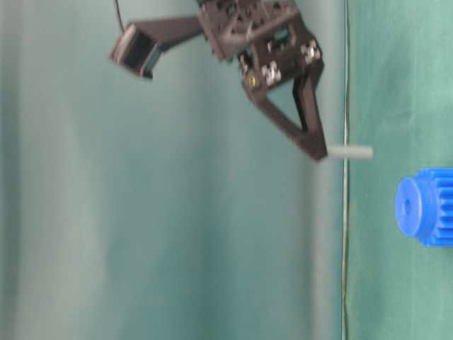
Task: Insert the shaft placed at a random location into the center hole of the small gear at another random location.
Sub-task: 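Lift the shaft with the right gripper and carry it left over the blue gear, then align the shaft over the gear's center hole and lower it in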
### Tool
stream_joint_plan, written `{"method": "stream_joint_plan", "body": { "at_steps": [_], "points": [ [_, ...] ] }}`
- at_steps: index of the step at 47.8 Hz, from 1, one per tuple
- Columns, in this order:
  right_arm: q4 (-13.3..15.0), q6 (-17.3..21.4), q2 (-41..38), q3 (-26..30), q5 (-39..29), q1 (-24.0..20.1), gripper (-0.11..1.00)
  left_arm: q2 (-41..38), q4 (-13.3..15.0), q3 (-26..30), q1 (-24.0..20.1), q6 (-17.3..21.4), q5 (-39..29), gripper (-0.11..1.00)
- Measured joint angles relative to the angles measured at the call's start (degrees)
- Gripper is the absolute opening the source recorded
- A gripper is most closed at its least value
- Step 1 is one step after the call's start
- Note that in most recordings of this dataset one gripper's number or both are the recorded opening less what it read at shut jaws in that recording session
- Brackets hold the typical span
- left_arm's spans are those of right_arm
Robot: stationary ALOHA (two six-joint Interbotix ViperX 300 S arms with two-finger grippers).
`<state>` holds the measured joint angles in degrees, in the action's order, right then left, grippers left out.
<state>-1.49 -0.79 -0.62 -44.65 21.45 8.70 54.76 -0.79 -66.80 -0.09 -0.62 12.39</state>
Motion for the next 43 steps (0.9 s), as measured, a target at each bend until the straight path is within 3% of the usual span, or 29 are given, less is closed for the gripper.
{"method": "stream_joint_plan", "body": {
  "at_steps": [17, 43],
  "points": [
    [-0.18, 0.00, -5.19, 7.91, -3.34, -2.55, 0.14, 0.00, 0.00, 0.00, -0.09, 0.00, 0.09, 0.00],
    [-0.53, 0.00, -5.54, 7.47, -3.43, -2.29, 0.14, 0.00, 0.09, 0.00, -0.09, 0.00, 0.00, 0.00]
  ]
}}
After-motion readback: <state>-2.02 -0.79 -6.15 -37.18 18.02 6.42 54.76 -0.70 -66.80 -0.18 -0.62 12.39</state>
